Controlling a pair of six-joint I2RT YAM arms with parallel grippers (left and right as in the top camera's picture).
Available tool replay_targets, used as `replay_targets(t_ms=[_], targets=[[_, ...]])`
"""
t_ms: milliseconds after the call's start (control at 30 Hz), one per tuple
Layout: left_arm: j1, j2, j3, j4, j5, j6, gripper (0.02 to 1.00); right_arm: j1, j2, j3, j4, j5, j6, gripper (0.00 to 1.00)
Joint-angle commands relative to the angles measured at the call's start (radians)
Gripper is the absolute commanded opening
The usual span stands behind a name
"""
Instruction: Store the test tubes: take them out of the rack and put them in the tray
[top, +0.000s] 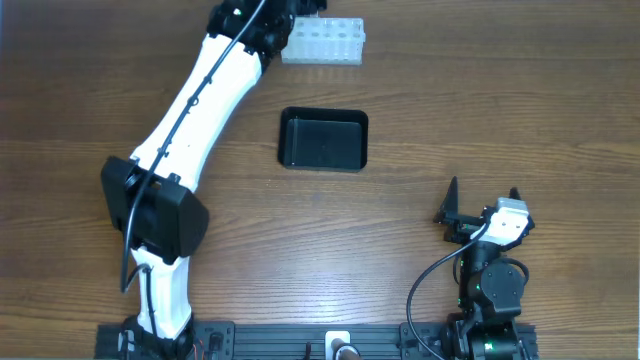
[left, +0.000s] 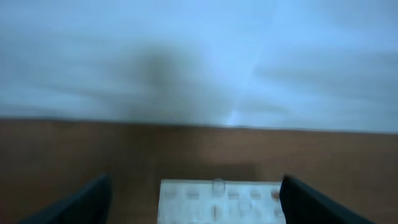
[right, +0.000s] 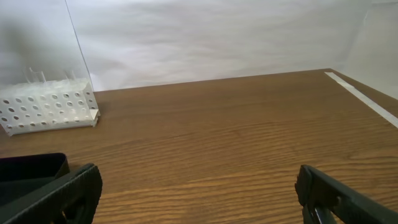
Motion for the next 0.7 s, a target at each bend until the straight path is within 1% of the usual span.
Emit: replay_targets(t_ms=[33,233,333,433,700], targets=[[0.035,0.094,-0.003,0.079,0.094,0.088,0.853,-0.002,-0.008,-0.006,-0.001,0.016,0.005,0.991],[0.051,0.188,-0.003,0.156,0.162,0.135,0.851,-0.002,-0.008,-0.006,-0.001,0.016,0.005,0.991],[0.052,0.22,-0.003,0.16,0.177,0.137,0.844,-0.002,-0.008,-0.006,-0.001,0.016,0.005,0.991],[0.053,0.243,-0.003,0.16,0.221,0.163,0.847,-0.002,-0.008,-0.006,-0.001,0.016,0.005,0.991],[0.054,0.272,-0.003,0.161,0.224,0.162,0.847,-0.002,-0.008,-0.006,-0.001,0.016,0.005,0.993]])
